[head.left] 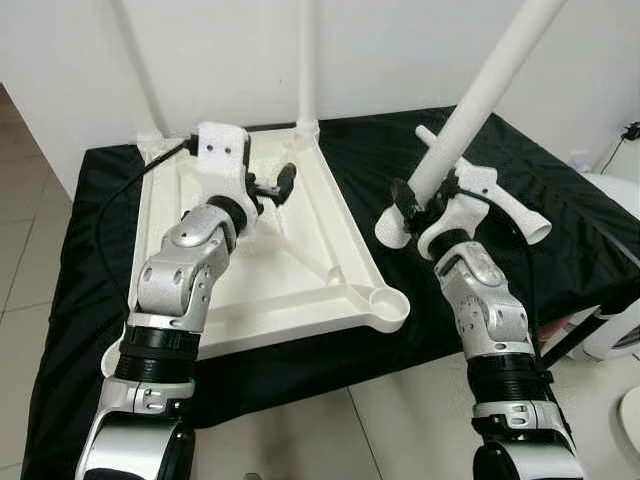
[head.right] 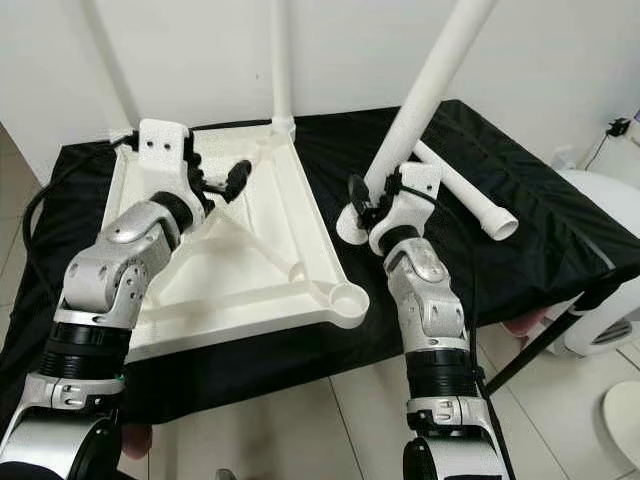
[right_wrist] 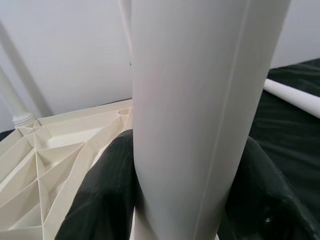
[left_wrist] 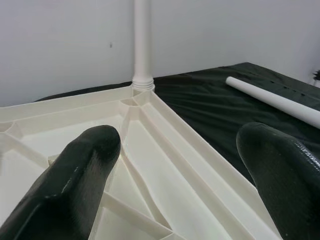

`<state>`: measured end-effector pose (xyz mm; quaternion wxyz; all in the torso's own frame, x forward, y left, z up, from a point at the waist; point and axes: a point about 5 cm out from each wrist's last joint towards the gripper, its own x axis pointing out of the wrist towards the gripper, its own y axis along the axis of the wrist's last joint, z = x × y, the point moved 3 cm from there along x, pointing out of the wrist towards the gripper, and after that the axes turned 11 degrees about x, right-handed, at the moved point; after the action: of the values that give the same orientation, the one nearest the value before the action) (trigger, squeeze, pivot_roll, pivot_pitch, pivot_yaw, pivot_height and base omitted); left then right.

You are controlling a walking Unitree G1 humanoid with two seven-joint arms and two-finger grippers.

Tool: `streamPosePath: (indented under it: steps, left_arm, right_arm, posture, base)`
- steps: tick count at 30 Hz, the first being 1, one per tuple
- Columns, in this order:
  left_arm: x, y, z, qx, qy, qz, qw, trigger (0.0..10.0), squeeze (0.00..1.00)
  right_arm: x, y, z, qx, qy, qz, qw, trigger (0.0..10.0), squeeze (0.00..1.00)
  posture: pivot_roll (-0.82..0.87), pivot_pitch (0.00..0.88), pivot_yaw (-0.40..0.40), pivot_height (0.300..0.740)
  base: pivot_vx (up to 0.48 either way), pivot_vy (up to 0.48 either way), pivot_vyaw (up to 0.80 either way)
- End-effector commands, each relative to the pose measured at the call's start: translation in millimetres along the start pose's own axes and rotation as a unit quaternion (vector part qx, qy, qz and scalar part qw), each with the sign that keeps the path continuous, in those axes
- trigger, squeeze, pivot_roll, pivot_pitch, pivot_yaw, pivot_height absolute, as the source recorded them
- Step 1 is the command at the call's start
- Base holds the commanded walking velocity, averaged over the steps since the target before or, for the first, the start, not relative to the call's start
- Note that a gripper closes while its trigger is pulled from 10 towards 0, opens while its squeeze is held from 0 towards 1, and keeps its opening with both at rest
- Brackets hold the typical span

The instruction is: Building children table

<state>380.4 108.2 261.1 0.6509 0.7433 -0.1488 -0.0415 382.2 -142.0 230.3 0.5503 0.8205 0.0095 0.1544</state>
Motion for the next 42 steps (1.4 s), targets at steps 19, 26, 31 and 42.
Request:
streamPosePath:
  steps: [19,26,31,42]
  left_arm:
    - [4.2,-27.5,22.2,0.031,-0.038,-0.040,0.998,10.0,0.00]
    - [-1.3,-33.2,38.3,0.070,-0.097,-0.035,0.992,10.0,0.00]
    - [-15.2,-37.7,51.8,0.131,-0.172,-0.007,0.976,10.0,0.00]
    - [-10.2,-26.5,15.0,0.069,-0.001,0.025,0.997,10.0,0.00]
  right_arm:
    - [-8.5,3.5,-17.7,-0.046,0.024,0.006,0.999,10.0,0.00]
    - [-10.1,6.8,-15.5,-0.061,0.026,0.010,0.998,10.0,0.00]
    - [-9.6,17.5,-7.8,-0.075,0.020,0.024,0.997,10.0,0.00]
    - [-20.7,13.3,-9.6,-0.085,0.029,0.045,0.995,10.0,0.00]
  posture:
    - [-0.12,0.000,0.076,0.740]
    - [-0.11,0.000,0.075,0.740]
    - [-0.10,0.001,0.064,0.740]
    - [-0.08,0.014,0.042,0.740]
  base:
    - [0.000,0.000,0.00]
    - [0.000,0.000,0.00]
    - [0.000,0.000,0.00]
    - [0.000,0.000,0.00]
